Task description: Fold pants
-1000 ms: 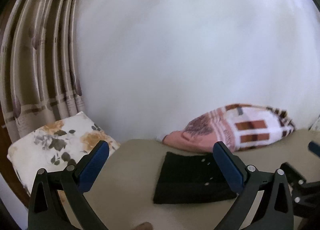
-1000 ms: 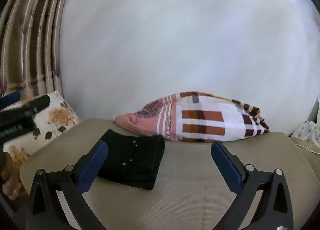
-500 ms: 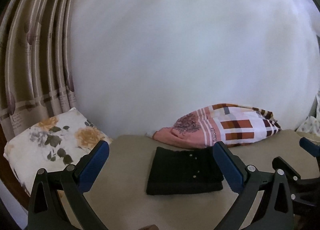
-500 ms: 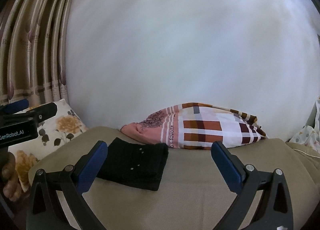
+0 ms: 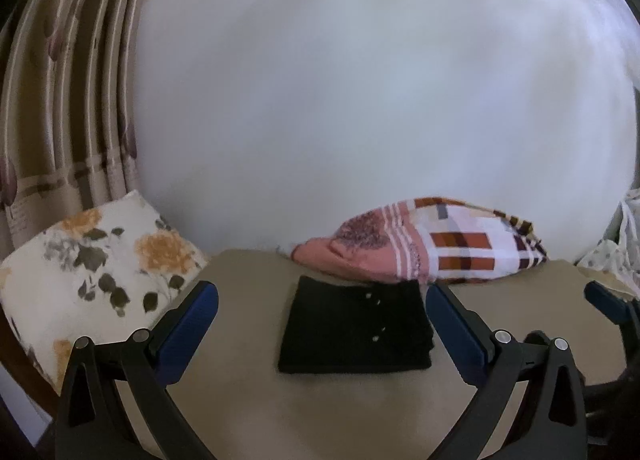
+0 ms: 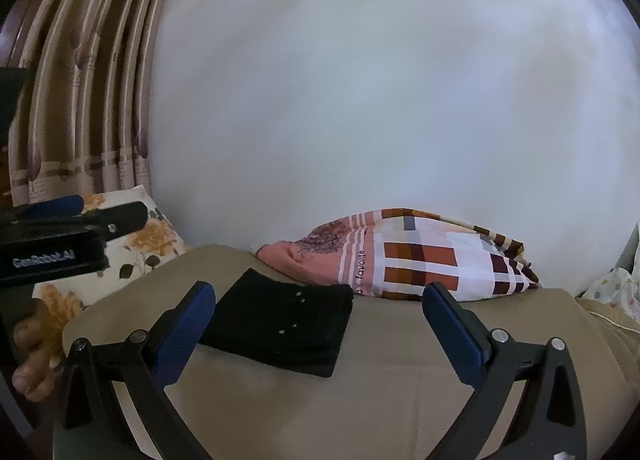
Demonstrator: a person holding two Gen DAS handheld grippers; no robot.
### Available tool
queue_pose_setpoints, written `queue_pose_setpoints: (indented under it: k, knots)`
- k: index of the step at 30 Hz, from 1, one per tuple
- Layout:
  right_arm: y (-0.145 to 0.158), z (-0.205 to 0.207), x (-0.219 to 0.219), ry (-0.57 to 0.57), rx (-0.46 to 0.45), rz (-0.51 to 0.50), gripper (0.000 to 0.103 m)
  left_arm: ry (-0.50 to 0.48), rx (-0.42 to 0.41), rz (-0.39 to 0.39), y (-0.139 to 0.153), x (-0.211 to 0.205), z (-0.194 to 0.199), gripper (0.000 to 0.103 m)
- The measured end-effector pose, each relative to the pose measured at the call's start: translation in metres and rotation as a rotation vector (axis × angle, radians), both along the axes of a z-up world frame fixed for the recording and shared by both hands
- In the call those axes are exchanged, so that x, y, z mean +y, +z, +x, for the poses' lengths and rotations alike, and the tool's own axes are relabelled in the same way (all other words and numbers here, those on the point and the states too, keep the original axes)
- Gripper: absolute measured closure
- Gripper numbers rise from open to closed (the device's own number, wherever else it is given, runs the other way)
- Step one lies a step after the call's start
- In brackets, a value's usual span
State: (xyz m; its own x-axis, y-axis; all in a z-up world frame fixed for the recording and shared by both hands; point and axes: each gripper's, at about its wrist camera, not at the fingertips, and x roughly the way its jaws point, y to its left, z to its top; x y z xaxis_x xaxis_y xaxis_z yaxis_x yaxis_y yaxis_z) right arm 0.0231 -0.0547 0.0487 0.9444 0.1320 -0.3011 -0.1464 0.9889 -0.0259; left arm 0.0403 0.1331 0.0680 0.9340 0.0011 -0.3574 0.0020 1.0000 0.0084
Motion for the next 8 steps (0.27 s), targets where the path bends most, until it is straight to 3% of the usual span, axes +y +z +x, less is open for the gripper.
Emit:
queue_pose_setpoints:
  k: [8]
  knots:
    - [-0.0039, -0.0013, 0.0030, 0.004, 0.012, -0.003, 0.000, 0.041, 0.009, 0.021, -0.0127, -0.0004, 0.0045, 0.000]
